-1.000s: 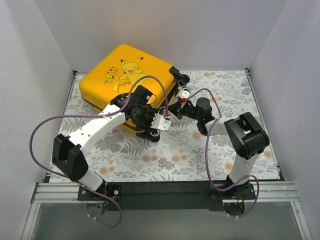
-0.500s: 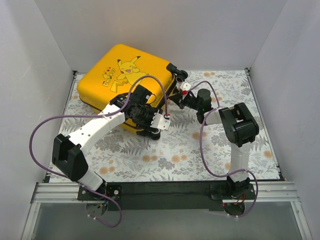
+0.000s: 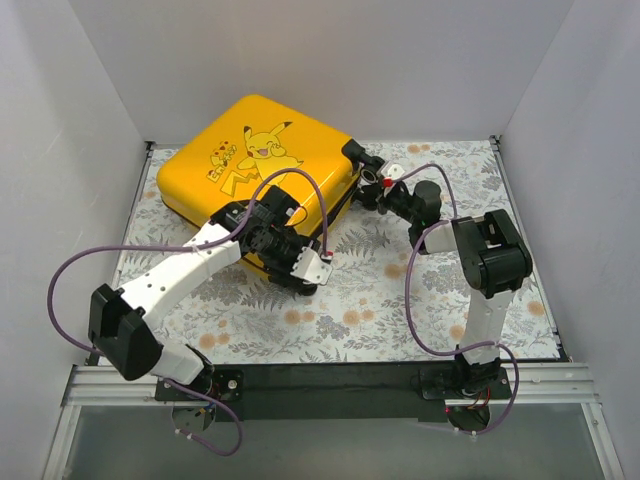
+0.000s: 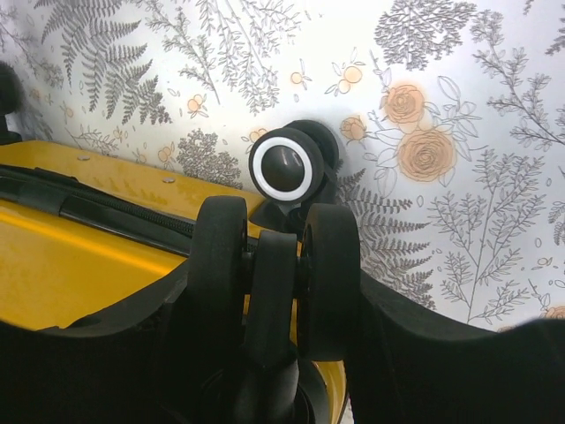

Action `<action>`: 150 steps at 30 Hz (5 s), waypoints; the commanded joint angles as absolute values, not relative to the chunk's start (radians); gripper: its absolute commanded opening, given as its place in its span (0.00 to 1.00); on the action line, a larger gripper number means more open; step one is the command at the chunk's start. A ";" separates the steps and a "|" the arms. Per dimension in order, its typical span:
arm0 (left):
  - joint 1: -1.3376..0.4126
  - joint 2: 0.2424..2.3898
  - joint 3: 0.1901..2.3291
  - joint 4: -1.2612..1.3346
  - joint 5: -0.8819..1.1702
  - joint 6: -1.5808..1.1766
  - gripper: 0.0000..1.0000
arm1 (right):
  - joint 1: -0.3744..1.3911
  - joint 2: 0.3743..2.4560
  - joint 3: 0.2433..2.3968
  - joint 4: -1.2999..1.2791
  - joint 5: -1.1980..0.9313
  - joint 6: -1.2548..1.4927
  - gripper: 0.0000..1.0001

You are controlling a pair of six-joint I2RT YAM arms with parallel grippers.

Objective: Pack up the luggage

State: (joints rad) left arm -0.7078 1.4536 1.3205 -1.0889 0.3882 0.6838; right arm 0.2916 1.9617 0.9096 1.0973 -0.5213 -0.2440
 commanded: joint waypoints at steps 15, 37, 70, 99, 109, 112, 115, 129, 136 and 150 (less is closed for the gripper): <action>-0.784 1.295 1.124 -1.391 0.548 0.730 0.00 | 0.081 2.107 1.153 1.245 -0.662 -0.241 0.01; -0.772 0.957 1.059 -0.323 0.166 -0.255 0.76 | 0.138 2.230 1.264 1.416 -0.833 -0.186 0.01; 0.253 2.209 2.018 -0.653 0.489 -0.793 0.58 | 0.248 2.197 1.111 1.697 -1.054 -0.081 0.01; 0.109 2.133 2.161 -0.526 0.404 -0.836 0.62 | 0.226 1.689 0.474 1.660 -1.071 -0.055 0.01; 0.235 1.606 1.444 -0.638 0.264 -0.765 0.58 | 0.147 1.750 0.612 1.583 -0.893 -0.066 0.01; 0.235 1.563 1.367 -0.690 0.256 -0.799 0.55 | 0.144 1.791 0.699 1.588 -0.879 -0.052 0.01; 0.235 1.543 1.287 -0.660 0.309 -0.799 0.51 | 0.161 1.833 0.753 1.620 -0.894 -0.023 0.01; 0.112 1.867 1.477 -0.675 0.385 -0.749 0.44 | 0.270 2.104 1.002 1.602 -0.785 -0.135 0.01; -0.019 2.006 1.580 -0.676 0.407 -0.701 0.44 | 0.291 2.194 1.091 1.638 -0.747 -0.071 0.01; -0.249 2.231 1.873 -0.666 0.612 -0.797 0.48 | 0.230 1.841 0.672 1.663 -0.954 -0.020 0.01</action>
State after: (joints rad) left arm -0.2276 2.1410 1.9743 -0.2192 0.4538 -0.7269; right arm 0.2241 1.9129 0.7193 1.2881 -0.8288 -0.0296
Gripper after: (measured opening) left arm 0.461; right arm 0.020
